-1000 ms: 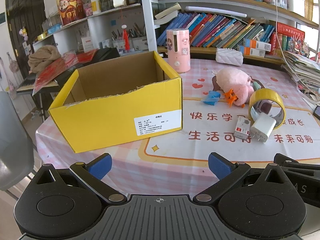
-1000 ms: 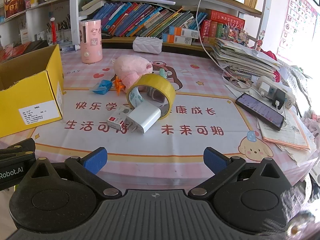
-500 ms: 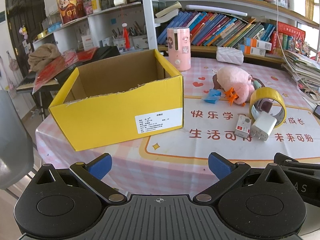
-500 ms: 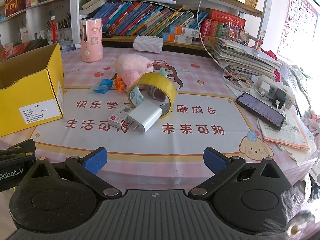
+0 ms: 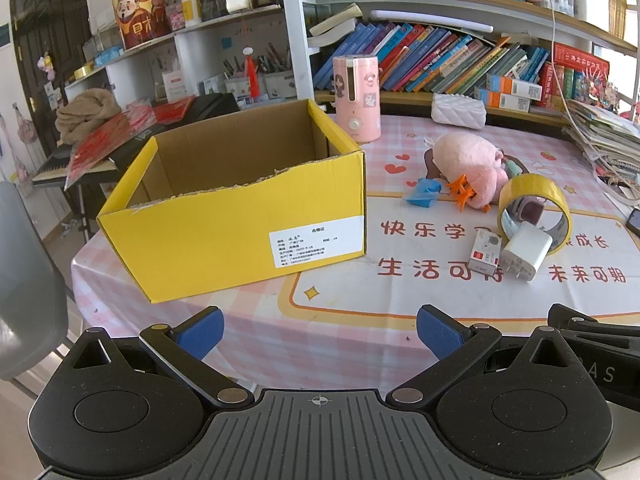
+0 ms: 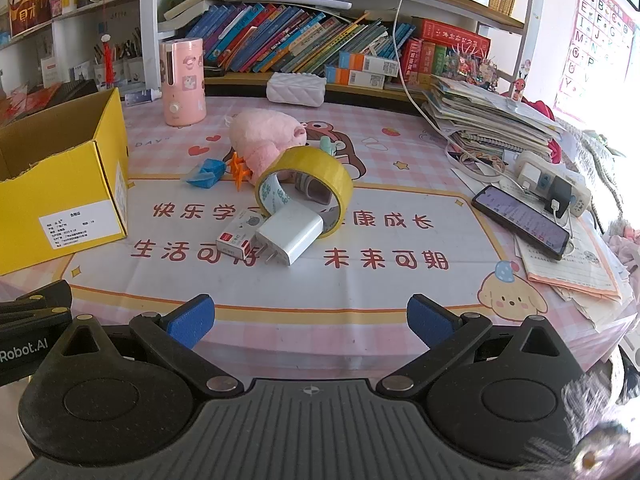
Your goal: Organize objects
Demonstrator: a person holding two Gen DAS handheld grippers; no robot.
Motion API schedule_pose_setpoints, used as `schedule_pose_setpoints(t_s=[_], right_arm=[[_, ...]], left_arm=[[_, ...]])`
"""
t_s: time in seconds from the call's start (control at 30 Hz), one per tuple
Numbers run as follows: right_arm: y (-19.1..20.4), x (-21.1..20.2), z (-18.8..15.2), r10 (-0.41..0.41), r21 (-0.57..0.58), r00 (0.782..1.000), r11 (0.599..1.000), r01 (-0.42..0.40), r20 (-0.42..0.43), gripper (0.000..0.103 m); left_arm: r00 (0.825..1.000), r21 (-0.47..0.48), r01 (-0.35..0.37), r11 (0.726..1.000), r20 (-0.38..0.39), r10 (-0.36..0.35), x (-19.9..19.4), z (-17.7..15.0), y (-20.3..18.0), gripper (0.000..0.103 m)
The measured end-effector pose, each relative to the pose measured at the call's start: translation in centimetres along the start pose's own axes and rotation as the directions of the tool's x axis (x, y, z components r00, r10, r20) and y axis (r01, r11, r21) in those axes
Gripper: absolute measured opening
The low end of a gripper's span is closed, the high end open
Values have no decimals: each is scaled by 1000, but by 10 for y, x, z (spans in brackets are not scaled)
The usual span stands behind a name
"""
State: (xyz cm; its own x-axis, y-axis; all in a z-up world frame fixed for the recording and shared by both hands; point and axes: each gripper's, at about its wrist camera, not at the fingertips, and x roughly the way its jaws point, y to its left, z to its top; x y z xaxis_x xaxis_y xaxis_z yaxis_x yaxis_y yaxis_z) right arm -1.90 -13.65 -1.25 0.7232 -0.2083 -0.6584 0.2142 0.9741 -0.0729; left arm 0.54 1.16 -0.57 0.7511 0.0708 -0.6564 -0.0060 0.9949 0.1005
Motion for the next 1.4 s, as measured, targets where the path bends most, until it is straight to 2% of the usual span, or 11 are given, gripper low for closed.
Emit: schedule_pose_setpoints(t_s=[1.0, 1.4], right_arm=[[-4, -7, -2, -7, 16, 1000, 1000, 6, 13, 103], [-2, -5, -1, 1, 8, 1000, 1000, -1, 13, 103]], left_arm=[[999, 5, 36, 999, 5, -36, -2, -4, 2, 103], [999, -6, 31, 1000, 12, -31, -1, -1, 4, 103]])
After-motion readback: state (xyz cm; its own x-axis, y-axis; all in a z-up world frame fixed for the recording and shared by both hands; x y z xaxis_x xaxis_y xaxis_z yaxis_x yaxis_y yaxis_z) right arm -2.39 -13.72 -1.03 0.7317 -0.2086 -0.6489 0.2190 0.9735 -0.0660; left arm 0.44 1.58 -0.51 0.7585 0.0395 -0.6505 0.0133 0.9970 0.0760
